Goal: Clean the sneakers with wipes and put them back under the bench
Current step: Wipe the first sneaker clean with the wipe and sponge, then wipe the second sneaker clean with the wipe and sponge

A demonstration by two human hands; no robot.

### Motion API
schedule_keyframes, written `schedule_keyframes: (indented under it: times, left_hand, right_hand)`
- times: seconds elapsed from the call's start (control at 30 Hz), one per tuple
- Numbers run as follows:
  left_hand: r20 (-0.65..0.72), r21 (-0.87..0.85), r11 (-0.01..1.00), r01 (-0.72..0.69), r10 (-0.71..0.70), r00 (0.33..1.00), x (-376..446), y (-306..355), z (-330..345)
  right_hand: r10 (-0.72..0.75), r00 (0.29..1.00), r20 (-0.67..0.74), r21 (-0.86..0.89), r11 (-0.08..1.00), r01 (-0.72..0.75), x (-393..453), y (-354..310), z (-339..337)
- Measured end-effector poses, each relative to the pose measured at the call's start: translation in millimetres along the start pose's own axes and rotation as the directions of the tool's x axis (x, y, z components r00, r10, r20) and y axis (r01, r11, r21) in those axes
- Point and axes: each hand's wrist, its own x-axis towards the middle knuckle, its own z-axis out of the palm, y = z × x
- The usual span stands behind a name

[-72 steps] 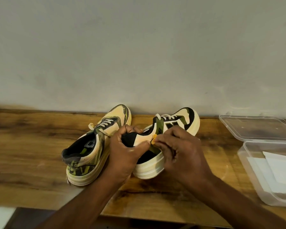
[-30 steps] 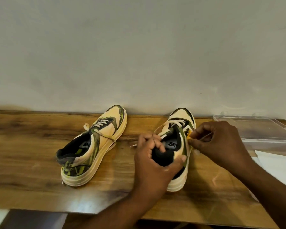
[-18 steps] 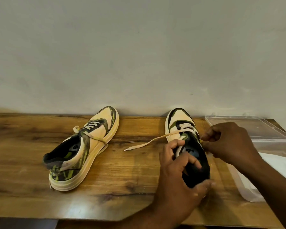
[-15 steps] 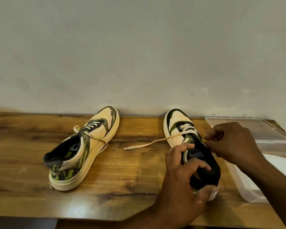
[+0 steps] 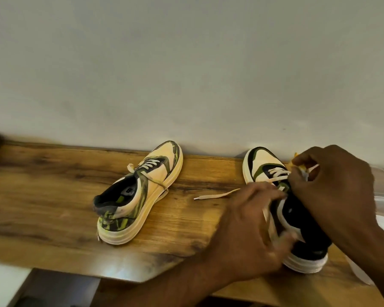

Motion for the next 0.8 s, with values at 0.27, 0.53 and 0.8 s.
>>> schedule_keyframes:
  times: [0.27,0.53,0.8]
  left_hand:
    - [-0.535,0.399,0.833,0.383,-0.128,0.835,2,-45,-136]
    - [-0.471,0.721,0.356,0.595,-0.377,0.797,-19,-49,-177]
    - [-0.335,0.716,0.406,0.567,-0.513,0.79,-23,-58,-171]
  right_hand:
    - [-0.132,0.984,0.118,0.207,0.973,0.105,-35,-58,29]
    - [-0.172,0.957,0.234,0.366,0.927,0.077,-47,-75,80]
    - [-0.168,0.953,0.251,0.406,0.912,0.054,-52,-77,95]
